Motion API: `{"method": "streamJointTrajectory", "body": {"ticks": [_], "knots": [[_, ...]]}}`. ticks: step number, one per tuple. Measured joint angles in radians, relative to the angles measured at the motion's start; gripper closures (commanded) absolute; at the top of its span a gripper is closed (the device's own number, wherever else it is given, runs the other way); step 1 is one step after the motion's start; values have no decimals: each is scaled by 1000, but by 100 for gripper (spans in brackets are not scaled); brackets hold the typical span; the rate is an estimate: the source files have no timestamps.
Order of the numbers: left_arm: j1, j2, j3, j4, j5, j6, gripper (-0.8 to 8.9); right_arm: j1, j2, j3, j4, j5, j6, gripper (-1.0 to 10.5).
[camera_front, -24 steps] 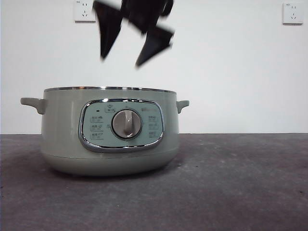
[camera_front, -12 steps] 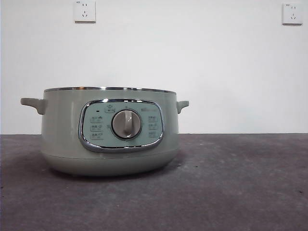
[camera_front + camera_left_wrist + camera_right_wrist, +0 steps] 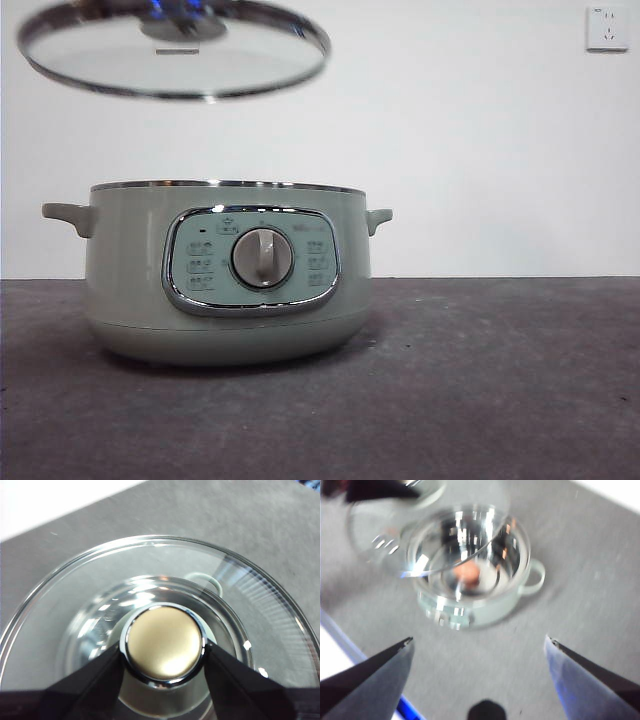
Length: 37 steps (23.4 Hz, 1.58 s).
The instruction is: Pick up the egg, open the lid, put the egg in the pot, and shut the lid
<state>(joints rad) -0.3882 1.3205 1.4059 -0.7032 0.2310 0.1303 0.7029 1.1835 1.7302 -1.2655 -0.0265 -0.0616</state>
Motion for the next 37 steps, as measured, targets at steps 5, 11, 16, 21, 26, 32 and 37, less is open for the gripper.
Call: {"method": "streamJointTrajectory", "body": {"ticks": [5,11,16,21,26,32,37], "knots": [[-27,143,0,76,-3,0,820,0,-192,-272,84,11,47,508],[-27,228,0,99,-7,1,820,0,-338,-432,83,84,99,508],[-27,253,0,103,-10,1,820,0,-391,-438,84,124,111,508],[-29,269,0,96,-12,6,820,0,-396,-438,84,131,111,508],[-30,273,0,89,-18,9,820,0,-396,-438,84,131,111,509],[-31,268,-22,113,-31,9,820,0,-396,-438,84,131,111,509],[-32,256,-47,141,-42,9,820,0,-396,-438,84,131,111,509]]}}
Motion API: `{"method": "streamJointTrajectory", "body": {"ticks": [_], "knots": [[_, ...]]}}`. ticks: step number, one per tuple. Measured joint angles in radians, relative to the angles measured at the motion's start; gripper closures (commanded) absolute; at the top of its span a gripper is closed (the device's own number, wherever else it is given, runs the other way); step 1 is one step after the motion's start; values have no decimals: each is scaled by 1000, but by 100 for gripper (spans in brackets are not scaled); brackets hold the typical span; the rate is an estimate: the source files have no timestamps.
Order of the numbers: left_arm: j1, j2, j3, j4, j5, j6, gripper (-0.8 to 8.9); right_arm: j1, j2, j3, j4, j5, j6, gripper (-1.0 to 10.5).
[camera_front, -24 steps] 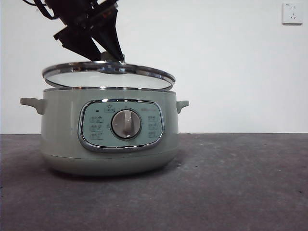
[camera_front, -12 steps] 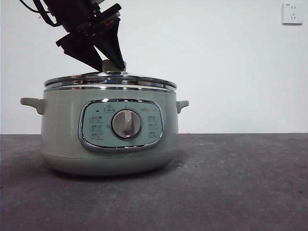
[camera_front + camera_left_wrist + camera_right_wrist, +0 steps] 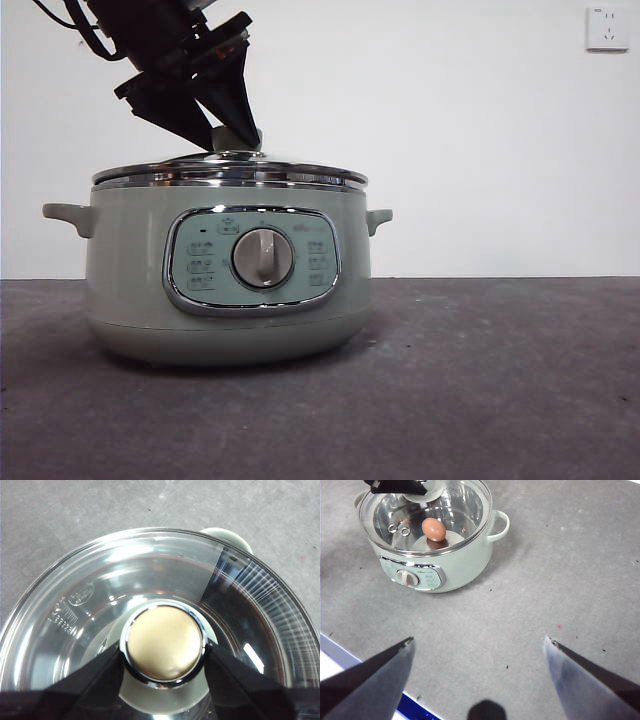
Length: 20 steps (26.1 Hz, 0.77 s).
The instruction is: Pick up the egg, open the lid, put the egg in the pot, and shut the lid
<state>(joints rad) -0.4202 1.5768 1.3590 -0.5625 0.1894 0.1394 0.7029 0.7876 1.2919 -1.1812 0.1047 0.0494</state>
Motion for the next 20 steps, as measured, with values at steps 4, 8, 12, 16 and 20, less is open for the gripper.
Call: {"method": "streamJointTrajectory", "body": {"ticks": [4,8,12,16,20], "knots": [[-6,0,-6,7,-41,14,820,0,0,0,0,0,0,509],[-6,0,-7,11,-41,17,821,0,0,0,0,0,0,509],[-6,-1,-7,4,-40,17,812,0,0,0,0,0,0,508],[-6,-1,-6,0,-41,17,469,0,0,0,0,0,7,508],[-6,0,-7,-7,-52,20,399,0,0,0,-2,0,12,508]]}}
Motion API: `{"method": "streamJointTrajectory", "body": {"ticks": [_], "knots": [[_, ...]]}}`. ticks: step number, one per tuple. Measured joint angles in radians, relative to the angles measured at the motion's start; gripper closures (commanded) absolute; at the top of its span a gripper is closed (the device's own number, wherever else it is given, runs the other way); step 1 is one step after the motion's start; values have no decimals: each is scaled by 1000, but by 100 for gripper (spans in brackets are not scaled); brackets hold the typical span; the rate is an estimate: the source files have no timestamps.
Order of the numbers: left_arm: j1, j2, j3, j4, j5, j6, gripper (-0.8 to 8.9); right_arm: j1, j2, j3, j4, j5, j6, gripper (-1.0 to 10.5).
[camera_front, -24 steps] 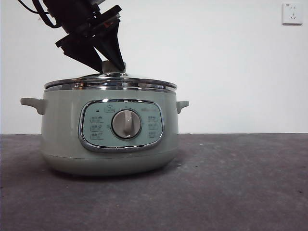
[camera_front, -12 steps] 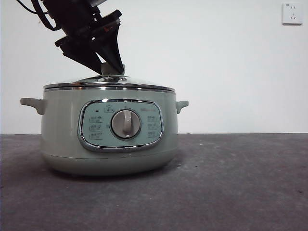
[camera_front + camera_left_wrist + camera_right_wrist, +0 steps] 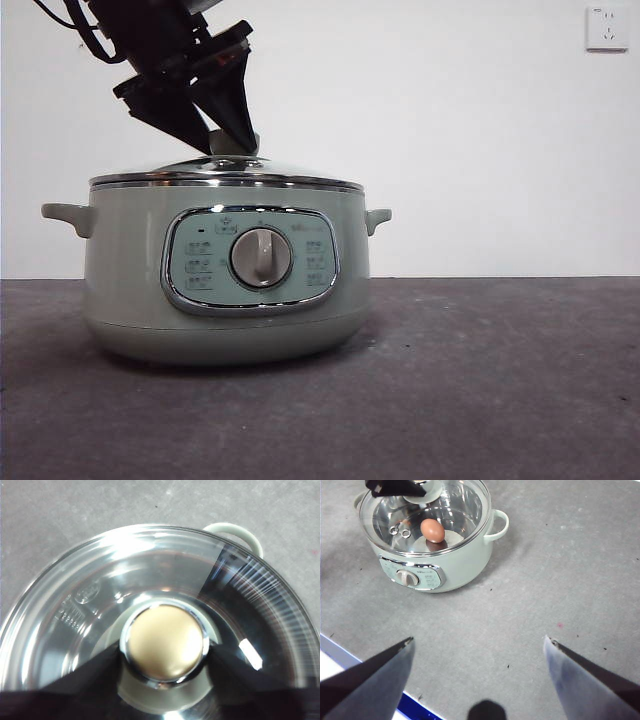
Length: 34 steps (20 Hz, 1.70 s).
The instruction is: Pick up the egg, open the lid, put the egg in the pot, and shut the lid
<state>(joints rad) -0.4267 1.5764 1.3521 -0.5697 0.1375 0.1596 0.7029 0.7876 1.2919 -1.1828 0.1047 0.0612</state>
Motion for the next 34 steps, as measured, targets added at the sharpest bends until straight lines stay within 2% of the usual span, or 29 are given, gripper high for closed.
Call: {"method": "streamJointTrajectory", "body": {"ticks": [6,11,17,21,26,30,31,32,34], "knots": [[7,0,24,-63,-14,-11,399,0,0,0,-2,0,4,508],[7,-27,70,-180,-21,-10,400,0,0,0,-2,0,6,508],[8,-252,188,-436,140,-10,405,0,0,0,-2,0,6,508],[8,-367,205,-595,249,-10,405,0,0,0,-3,-32,6,508],[8,-446,206,-731,269,-10,405,0,0,0,-40,-56,6,508],[8,-446,206,-745,278,-10,418,0,0,0,-77,-56,6,510],[8,-446,206,-745,283,-10,494,0,0,0,-81,-56,6,523],[8,-446,206,-745,284,-10,623,0,0,0,-81,-56,7,628],[8,-446,206,-745,285,-10,833,0,0,0,-81,-60,6,958]]}}
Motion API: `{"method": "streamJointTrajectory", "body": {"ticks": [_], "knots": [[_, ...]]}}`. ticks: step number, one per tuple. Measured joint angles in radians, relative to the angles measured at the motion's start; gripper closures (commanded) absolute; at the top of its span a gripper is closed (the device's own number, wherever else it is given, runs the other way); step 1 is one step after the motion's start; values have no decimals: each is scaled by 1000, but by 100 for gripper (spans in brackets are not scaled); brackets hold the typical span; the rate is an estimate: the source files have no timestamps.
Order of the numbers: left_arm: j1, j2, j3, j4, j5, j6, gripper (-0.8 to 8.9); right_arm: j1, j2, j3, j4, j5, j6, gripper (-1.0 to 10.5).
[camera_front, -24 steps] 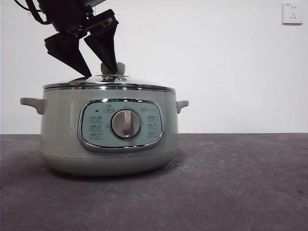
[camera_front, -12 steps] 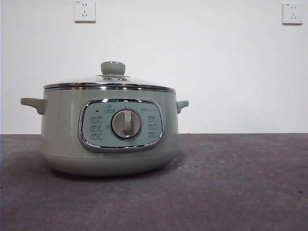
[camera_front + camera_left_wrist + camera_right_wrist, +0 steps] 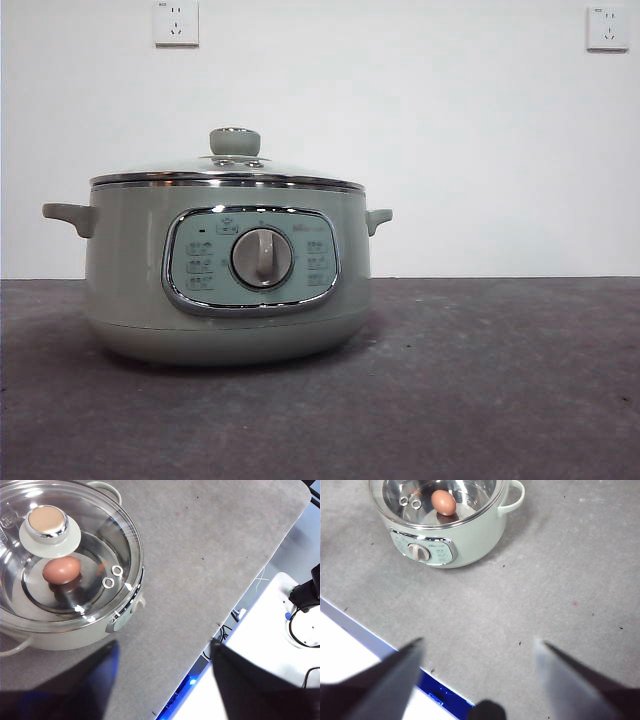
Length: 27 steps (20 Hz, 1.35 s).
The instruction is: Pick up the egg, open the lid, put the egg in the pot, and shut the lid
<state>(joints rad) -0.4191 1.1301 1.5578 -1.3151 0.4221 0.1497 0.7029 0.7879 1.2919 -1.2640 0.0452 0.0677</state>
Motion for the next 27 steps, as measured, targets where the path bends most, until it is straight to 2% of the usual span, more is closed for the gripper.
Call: {"method": "streamJointTrajectory", "body": {"ticks": [24,25,27], "knots": [[0,3,0,27,-2,0,817,0,1,0,0,0,8,946],[0,3,0,58,-6,0,818,0,1,0,0,0,8,946],[32,-19,-2,225,1,18,818,0,1,0,0,0,8,946]]}}
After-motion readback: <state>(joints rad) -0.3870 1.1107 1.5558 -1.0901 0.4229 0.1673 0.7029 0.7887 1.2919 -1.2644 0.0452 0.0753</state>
